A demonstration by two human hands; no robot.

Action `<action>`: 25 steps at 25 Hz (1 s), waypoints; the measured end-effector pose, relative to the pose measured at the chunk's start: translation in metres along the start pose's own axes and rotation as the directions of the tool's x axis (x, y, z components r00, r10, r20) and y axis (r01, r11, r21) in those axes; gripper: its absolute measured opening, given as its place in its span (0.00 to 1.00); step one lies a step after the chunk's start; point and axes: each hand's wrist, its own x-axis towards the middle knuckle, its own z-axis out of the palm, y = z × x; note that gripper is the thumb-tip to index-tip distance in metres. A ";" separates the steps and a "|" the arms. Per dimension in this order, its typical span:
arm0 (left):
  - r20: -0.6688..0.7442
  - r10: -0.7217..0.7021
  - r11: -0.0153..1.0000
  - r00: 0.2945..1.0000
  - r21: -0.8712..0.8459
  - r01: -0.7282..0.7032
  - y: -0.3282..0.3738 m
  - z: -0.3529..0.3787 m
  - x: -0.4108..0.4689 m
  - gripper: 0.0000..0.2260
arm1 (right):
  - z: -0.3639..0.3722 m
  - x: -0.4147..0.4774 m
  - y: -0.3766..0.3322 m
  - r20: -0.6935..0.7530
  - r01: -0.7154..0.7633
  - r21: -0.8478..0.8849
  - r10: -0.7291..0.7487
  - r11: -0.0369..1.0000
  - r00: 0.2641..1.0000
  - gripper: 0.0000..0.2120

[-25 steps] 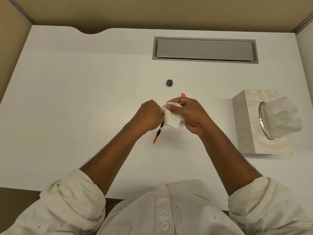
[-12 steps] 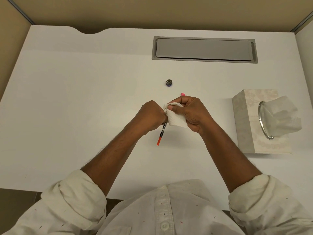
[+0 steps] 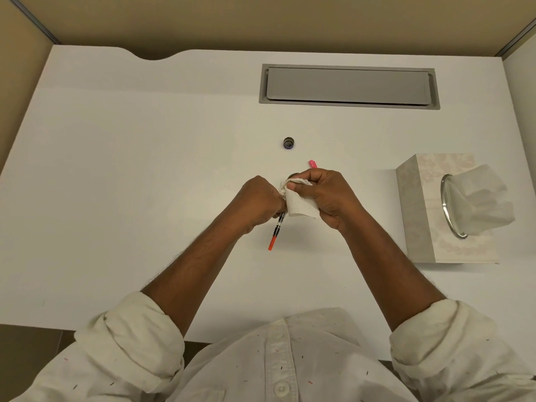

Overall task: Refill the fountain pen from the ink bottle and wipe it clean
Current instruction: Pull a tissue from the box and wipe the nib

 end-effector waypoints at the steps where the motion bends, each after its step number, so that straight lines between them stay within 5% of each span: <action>1: 0.000 -0.003 1.000 1.000 -0.007 0.003 -0.001 0.000 0.001 0.08 | 0.000 0.000 0.001 -0.005 -0.003 0.012 0.003 1.000 1.000 0.06; 15: 0.000 0.017 0.998 1.000 -0.054 -0.017 -0.006 -0.015 0.000 0.08 | -0.010 0.003 0.004 -0.147 0.031 0.239 0.004 0.970 0.989 0.03; 25: -0.014 0.037 0.996 0.999 -0.075 -0.038 -0.002 -0.023 -0.009 0.08 | -0.018 0.008 0.015 -0.111 -0.006 0.361 0.049 0.933 0.993 0.10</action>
